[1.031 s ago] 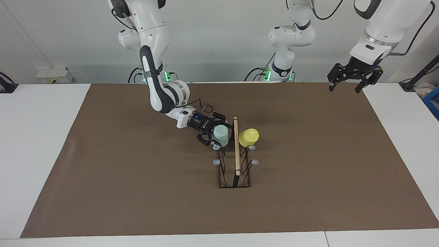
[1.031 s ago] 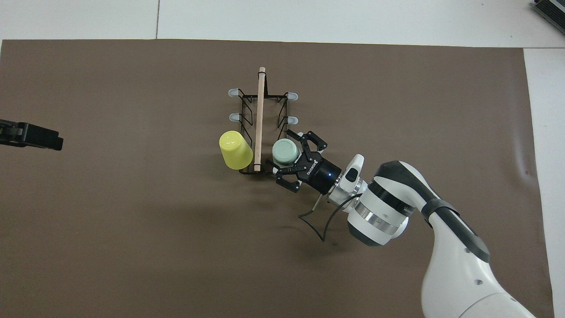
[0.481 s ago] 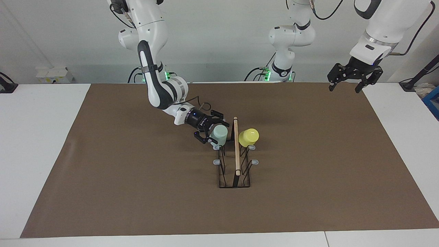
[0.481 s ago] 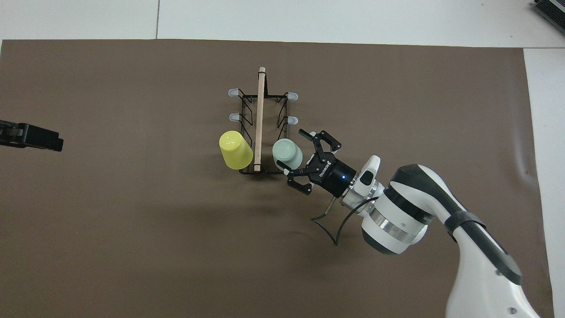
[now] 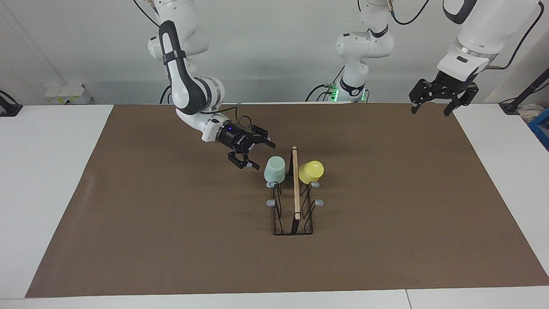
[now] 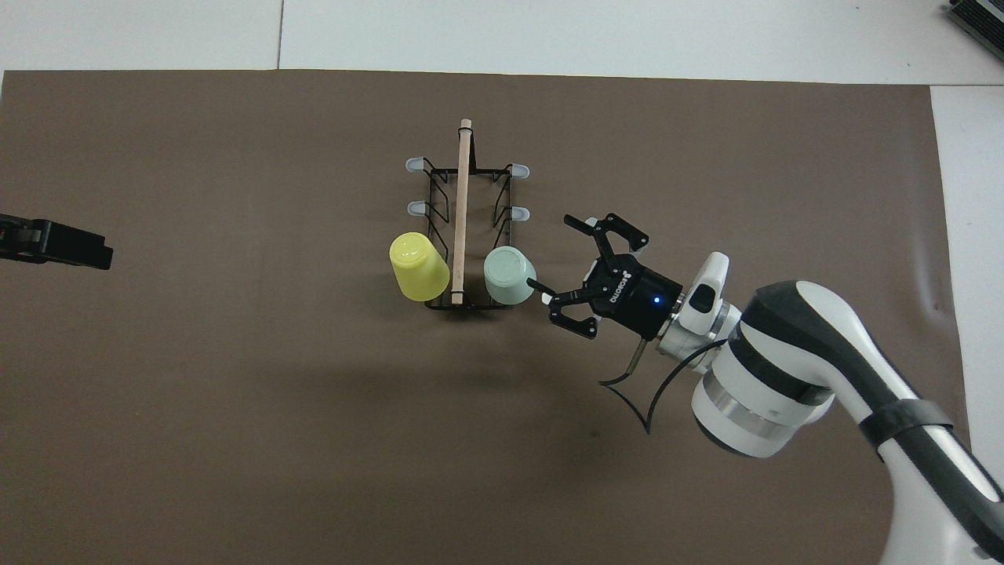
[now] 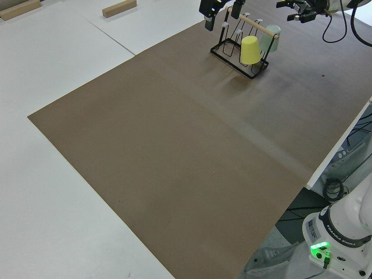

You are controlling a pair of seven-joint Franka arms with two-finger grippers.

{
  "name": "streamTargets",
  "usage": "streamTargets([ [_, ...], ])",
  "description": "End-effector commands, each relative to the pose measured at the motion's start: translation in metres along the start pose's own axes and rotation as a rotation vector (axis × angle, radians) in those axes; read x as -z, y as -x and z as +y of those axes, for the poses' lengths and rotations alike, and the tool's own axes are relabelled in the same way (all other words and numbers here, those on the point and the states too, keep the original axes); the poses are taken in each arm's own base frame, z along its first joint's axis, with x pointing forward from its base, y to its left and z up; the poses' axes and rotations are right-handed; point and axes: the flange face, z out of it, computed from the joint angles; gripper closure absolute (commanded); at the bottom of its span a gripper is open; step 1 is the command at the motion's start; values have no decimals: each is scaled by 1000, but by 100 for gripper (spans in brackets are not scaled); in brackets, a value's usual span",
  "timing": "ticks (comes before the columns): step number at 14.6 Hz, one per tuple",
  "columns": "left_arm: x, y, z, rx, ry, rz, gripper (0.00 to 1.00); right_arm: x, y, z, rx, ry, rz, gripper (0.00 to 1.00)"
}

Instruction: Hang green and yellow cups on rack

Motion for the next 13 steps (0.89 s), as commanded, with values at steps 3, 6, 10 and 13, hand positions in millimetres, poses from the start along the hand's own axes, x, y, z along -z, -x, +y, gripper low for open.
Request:
streamTargets([
  [3,1,5,2,1,-17,-10,0,59,-56,84,169,-92,-178,0],
  [6,1,5,2,1,-17,-12,0,86,-91,106,157,-148,-284,0],
  [10,1,5,2,1,-16,-13,0,117,-126,123,82,-210,-393,0],
  [13,1,5,1,3,-17,-10,0,131,-152,121,33,-243,-507,0],
])
